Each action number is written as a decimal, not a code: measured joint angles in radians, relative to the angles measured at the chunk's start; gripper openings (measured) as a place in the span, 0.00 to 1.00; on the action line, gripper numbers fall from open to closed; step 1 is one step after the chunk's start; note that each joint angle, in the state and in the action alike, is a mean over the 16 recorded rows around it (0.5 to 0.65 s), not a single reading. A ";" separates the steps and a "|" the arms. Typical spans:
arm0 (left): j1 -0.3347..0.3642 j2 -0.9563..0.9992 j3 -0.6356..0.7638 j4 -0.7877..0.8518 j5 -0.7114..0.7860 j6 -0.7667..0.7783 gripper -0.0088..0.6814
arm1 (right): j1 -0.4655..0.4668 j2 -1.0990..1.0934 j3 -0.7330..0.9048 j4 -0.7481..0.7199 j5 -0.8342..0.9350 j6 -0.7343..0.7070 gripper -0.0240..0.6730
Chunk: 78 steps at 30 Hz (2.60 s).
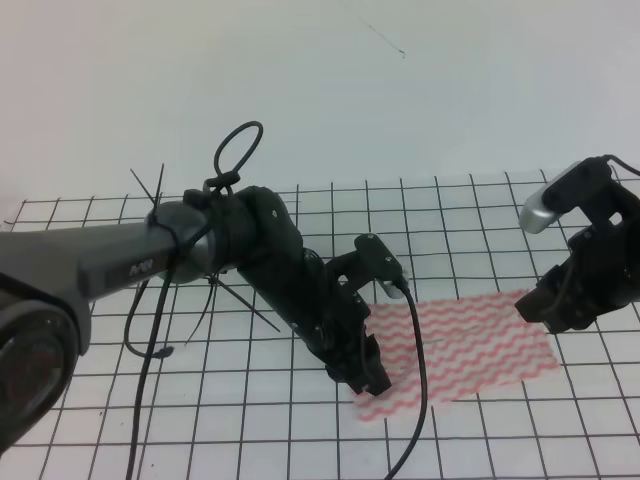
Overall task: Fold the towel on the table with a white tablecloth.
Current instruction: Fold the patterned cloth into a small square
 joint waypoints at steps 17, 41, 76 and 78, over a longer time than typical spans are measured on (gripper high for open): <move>-0.016 0.003 -0.107 0.053 -0.021 -0.082 0.01 | 0.000 0.000 0.000 0.009 -0.006 -0.003 0.49; -0.016 0.011 -0.128 0.131 -0.276 -0.110 0.01 | 0.000 -0.001 0.000 0.010 -0.008 -0.003 0.49; -0.015 -0.086 -0.156 0.153 -0.134 -0.289 0.27 | 0.000 0.184 -0.230 -0.178 0.072 0.172 0.49; -0.015 -0.104 -0.156 0.153 -0.112 -0.294 0.22 | 0.000 0.218 -0.252 -0.196 0.089 0.183 0.49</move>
